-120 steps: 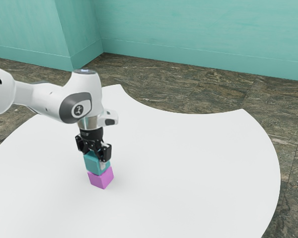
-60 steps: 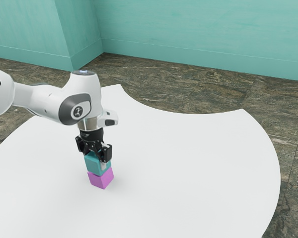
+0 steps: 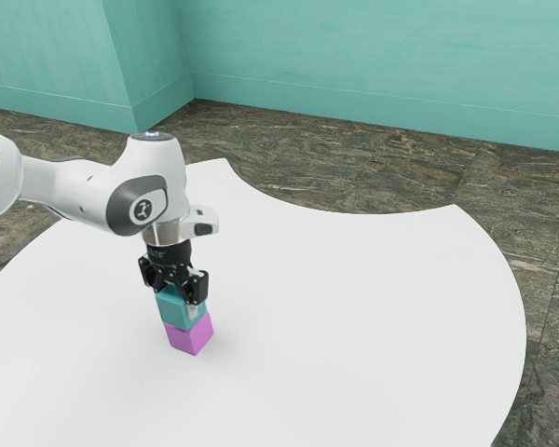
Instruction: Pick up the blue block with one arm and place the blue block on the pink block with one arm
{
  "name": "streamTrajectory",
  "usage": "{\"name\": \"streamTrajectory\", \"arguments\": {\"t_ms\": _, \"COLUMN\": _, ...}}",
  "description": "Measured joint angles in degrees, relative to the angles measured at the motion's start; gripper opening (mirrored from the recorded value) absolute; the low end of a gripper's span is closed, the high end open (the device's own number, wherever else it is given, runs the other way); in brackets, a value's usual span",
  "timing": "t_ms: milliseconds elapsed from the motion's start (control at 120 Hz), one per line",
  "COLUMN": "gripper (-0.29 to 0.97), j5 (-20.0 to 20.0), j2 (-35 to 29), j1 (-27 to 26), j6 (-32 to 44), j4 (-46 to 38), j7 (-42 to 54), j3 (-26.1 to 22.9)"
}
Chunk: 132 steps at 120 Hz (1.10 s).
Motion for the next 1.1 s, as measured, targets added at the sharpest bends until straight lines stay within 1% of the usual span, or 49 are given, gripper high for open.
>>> {"name": "streamTrajectory", "arguments": {"t_ms": 33, "gripper": 0.39, "j5": -0.02, "j2": 0.0, "j1": -0.02, "j6": 0.01, "j4": -0.02, "j7": -0.03, "j3": 0.0}}
{"name": "streamTrajectory", "arguments": {"t_ms": 117, "gripper": 0.48, "j5": -0.11, "j2": -0.03, "j1": -0.05, "j6": 0.03, "j4": -0.03, "j7": -0.05, "j3": 0.01}}
{"name": "streamTrajectory", "arguments": {"t_ms": 200, "gripper": 0.55, "j5": -0.2, "j2": -0.03, "j1": -0.05, "j6": 0.05, "j4": -0.03, "j7": -0.06, "j3": 0.01}}
{"name": "streamTrajectory", "arguments": {"t_ms": 383, "gripper": 0.62, "j5": -0.33, "j2": -0.13, "j1": -0.04, "j6": 0.08, "j4": -0.03, "j7": -0.06, "j3": 0.01}}
{"name": "streamTrajectory", "arguments": {"t_ms": 542, "gripper": 0.65, "j5": -0.32, "j2": -1.52, "j1": 0.01, "j6": -0.09, "j4": -0.03, "j7": -0.01, "j3": 0.01}}
{"name": "streamTrajectory", "arguments": {"t_ms": 800, "gripper": 0.67, "j5": -0.37, "j2": -7.66, "j1": -0.47, "j6": -2.19, "j4": 0.41, "j7": 0.36, "j3": 0.98}}
{"name": "streamTrajectory", "arguments": {"t_ms": 875, "gripper": 0.67, "j5": -0.46, "j2": -8.19, "j1": -0.4, "j6": -2.98, "j4": 0.48, "j7": 0.44, "j3": 1.18}}
{"name": "streamTrajectory", "arguments": {"t_ms": 983, "gripper": 0.68, "j5": -1.97, "j2": -8.48, "j1": 0.02, "j6": -4.01, "j4": 0.53, "j7": 0.55, "j3": 1.23}}
{"name": "streamTrajectory", "arguments": {"t_ms": 1100, "gripper": 0.68, "j5": -2.68, "j2": -8.7, "j1": 0.1, "j6": -4.65, "j4": 0.58, "j7": 0.63, "j3": 1.24}}
